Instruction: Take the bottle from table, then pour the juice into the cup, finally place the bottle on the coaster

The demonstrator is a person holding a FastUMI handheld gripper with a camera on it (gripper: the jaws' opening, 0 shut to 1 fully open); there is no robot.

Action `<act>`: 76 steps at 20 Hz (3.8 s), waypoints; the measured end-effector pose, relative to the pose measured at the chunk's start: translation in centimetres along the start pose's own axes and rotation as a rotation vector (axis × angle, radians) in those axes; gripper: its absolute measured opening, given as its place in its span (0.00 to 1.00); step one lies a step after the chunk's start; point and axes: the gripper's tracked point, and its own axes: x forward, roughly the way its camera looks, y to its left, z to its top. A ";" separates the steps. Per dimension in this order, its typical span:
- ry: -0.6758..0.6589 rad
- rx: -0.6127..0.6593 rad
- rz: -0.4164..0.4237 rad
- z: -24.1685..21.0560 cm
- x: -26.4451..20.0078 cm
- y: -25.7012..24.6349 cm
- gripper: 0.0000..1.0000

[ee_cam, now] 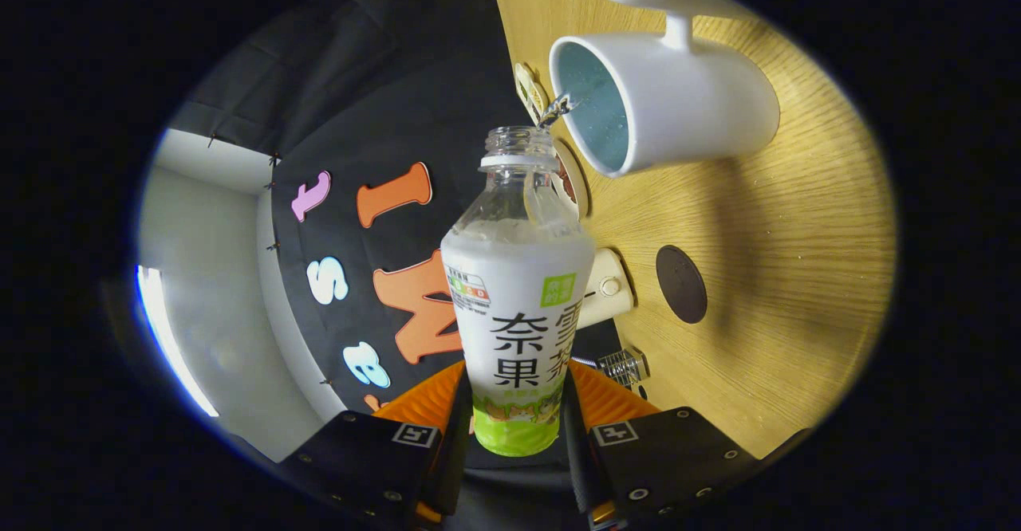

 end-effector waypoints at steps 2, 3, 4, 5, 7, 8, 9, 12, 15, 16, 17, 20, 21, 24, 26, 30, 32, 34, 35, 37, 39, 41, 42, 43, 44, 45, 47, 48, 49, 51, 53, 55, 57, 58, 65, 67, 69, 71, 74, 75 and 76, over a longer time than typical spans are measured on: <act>-0.005 0.013 0.004 0.0 0.1 0.2 0.56; -0.008 0.018 0.006 0.0 0.0 0.4 0.55; -0.008 0.023 0.007 0.0 0.1 0.4 0.55; -0.009 0.029 0.009 0.0 0.1 0.5 0.55; -0.009 0.039 0.013 0.0 0.1 0.6 0.56; -0.008 0.044 0.013 0.0 0.1 0.5 0.55; -0.007 0.048 0.016 0.1 0.0 0.7 0.55; -0.011 0.081 0.028 0.1 0.2 0.9 0.56; -0.013 0.115 0.040 0.1 0.1 1.3 0.56; -0.015 0.125 0.044 0.1 0.2 1.3 0.56; -0.015 0.135 0.047 0.1 0.2 1.4 0.56; -0.022 0.176 0.061 0.3 0.2 1.7 0.56; -0.025 0.189 0.068 0.5 0.1 1.8 0.56; -0.034 0.224 0.084 0.4 0.2 2.0 0.56; -0.051 0.240 0.081 0.7 0.2 2.0 0.56; -0.073 0.288 0.101 0.8 0.3 2.3 0.56; -0.075 0.308 0.110 0.9 0.3 2.5 0.56; -0.079 0.322 0.117 0.9 0.4 2.7 0.56; -0.083 0.325 0.119 0.9 0.3 2.7 0.56; -0.085 0.333 0.130 0.9 0.4 3.0 0.56; -0.087 0.343 0.141 0.9 0.5 3.1 0.56; -0.086 0.343 0.151 1.0 0.5 3.1 0.56; -0.086 0.341 0.152 1.0 0.5 3.1 0.56; -0.085 0.336 0.152 1.0 0.4 3.0 0.56; -0.087 0.329 0.150 1.0 0.5 3.1 0.56; -0.085 0.318 0.145 1.0 0.5 2.9 0.56; -0.092 0.273 0.124 1.0 0.7 2.4 0.55; -0.085 0.236 0.113 0.7 0.8 2.1 0.56; -0.086 0.202 0.101 0.7 0.8 1.8 0.55; -0.099 0.138 0.074 0.9 1.1 1.0 0.55; -0.093 0.048 0.038 0.6 1.4 0.0 0.55; -0.067 -0.069 -0.001 0.3 1.9 -1.5 0.55; -0.040 -0.221 -0.049 0.0 1.5 -3.1 0.55; -0.030 -0.305 -0.056 -0.5 1.8 -3.4 0.55; 0.016 -0.868 -0.032 -2.7 4.6 -4.6 0.55; 0.017 -1.034 -0.019 -2.6 5.1 -4.9 0.55; 0.006 -1.141 0.014 -2.0 5.1 -4.6 0.55; -0.002 -1.240 0.030 -1.8 5.2 -4.3 0.55; -0.011 -1.395 0.059 -1.6 5.8 -3.7 0.55; -0.019 -1.449 0.066 -1.6 6.3 -3.5 0.55; -0.023 -1.507 0.065 -1.7 6.9 -3.1 0.55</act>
